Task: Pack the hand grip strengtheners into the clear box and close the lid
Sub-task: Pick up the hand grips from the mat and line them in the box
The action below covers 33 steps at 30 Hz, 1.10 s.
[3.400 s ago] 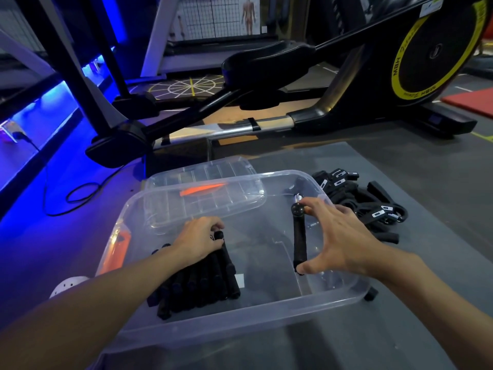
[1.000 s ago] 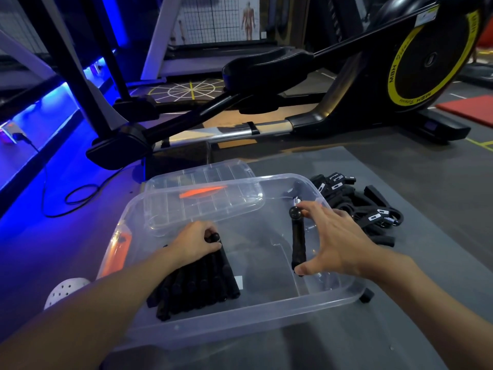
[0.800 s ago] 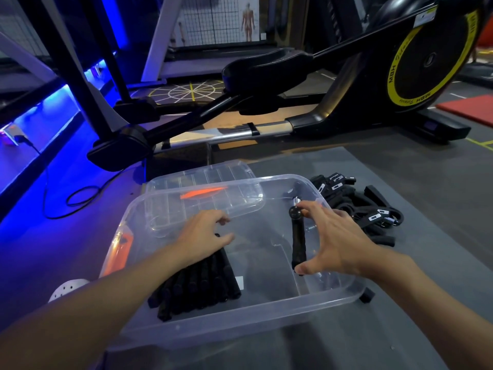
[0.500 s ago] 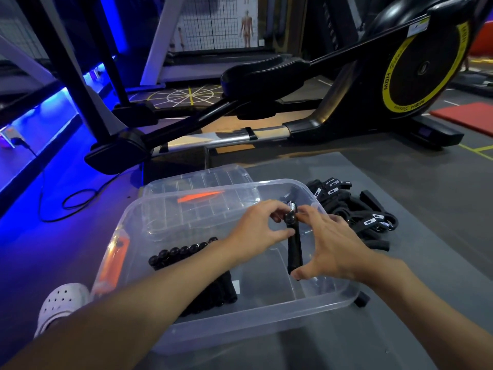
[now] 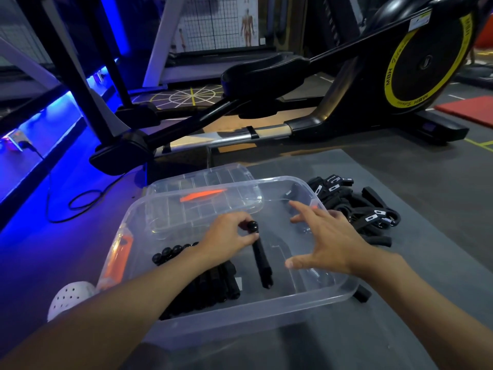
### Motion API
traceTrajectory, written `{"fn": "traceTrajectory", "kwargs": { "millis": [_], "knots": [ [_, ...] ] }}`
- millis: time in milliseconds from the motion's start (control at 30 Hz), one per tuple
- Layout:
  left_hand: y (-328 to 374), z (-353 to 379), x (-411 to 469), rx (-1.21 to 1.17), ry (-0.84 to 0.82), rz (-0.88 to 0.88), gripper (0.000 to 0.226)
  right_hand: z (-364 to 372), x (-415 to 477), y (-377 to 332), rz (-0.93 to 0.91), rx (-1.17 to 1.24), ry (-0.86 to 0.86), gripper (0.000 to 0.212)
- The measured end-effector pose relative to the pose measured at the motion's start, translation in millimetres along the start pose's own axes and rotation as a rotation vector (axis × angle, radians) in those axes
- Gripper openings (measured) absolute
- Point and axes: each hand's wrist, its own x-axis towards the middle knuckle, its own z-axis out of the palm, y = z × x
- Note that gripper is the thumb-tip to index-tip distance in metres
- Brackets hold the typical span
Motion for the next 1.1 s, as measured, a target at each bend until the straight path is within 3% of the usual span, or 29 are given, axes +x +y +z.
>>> {"fn": "traceTrajectory", "kwargs": {
  "millis": [300, 500, 1100],
  "knots": [
    [-45, -13, -15, 0.284, -0.042, -0.194, 0.014, 2, 1, 3, -0.001, -0.018, 0.005, 0.121],
    [-58, -9, -12, 0.294, -0.120, -0.262, 0.013, 3, 2, 6, -0.009, 0.003, 0.009, 0.121],
    [-63, -8, -17, 0.176, -0.054, -0.244, 0.010, 4, 1, 5, -0.015, 0.028, 0.044, 0.115]
  ]
}}
